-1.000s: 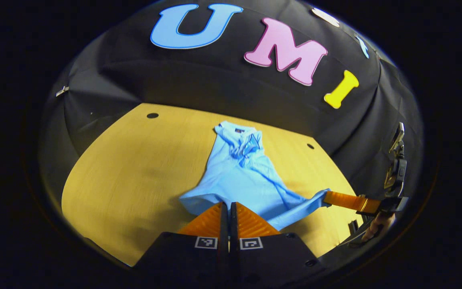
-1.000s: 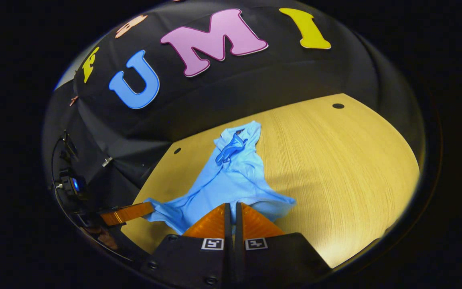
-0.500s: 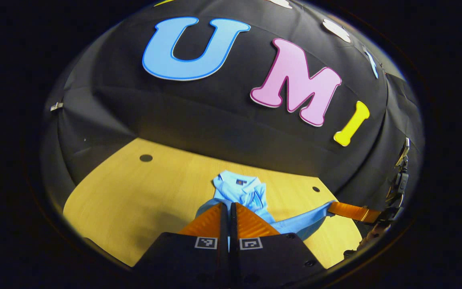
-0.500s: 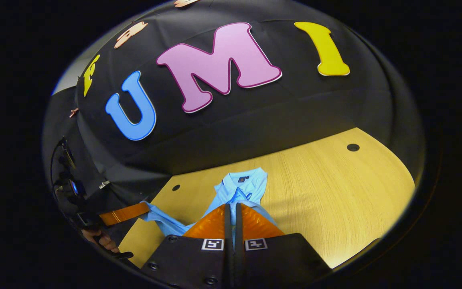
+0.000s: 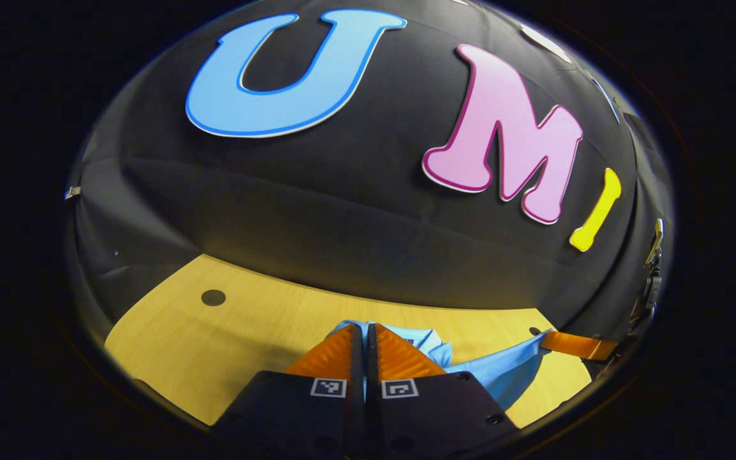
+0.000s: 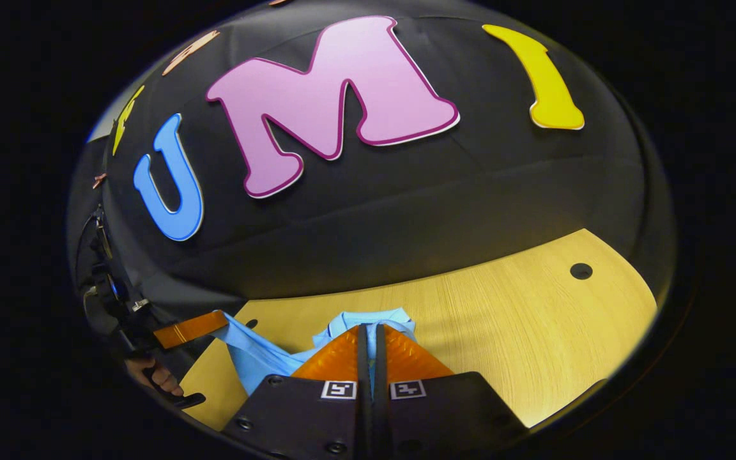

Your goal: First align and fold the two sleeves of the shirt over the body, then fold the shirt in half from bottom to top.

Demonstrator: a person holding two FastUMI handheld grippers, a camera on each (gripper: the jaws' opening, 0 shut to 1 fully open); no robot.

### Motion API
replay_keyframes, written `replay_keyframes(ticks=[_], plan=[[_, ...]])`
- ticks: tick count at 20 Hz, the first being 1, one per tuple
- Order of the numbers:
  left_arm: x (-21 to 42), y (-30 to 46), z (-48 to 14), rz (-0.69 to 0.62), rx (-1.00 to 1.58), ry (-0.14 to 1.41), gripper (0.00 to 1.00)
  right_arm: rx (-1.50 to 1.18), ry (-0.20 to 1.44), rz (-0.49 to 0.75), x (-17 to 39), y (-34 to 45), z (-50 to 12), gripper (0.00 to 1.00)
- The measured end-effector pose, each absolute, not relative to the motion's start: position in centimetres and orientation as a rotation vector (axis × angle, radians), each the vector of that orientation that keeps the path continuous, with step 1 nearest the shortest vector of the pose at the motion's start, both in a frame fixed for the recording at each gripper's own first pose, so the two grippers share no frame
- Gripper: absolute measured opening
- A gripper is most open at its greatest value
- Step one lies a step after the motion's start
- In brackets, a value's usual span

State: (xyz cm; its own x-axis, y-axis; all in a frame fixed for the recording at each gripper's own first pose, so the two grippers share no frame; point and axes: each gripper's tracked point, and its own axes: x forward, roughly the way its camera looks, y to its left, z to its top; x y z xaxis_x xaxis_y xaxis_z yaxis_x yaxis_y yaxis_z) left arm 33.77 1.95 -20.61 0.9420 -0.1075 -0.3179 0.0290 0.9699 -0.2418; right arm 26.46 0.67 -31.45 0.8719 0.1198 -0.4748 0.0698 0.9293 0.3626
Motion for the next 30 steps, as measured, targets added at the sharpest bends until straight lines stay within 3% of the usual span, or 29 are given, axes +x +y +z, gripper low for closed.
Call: replay_keyframes(ticks=[5, 13, 29, 30], plan=[[39.8, 1.7, -23.4, -0.05, -0.218, 0.354, 0.06, 0.358, 0.554, -0.004, 30.8, -0.9, -35.4, 0.05], [43.7, 2.5, -28.7, 0.004, -0.202, 0.409, 0.05, 0.322, 0.626, -0.039, 34.6, -2.9, -40.8, 0.04], [42.8, 2.9, -39.3, 0.049, -0.095, 0.69, 0.06, 0.333, 0.905, -0.147, 31.8, -3.8, -50.6, 0.06], [42.6, 3.0, -39.7, 0.05, -0.088, 0.705, 0.01, 0.353, 0.914, -0.155, 31.8, -3.6, -50.8, 0.08]])
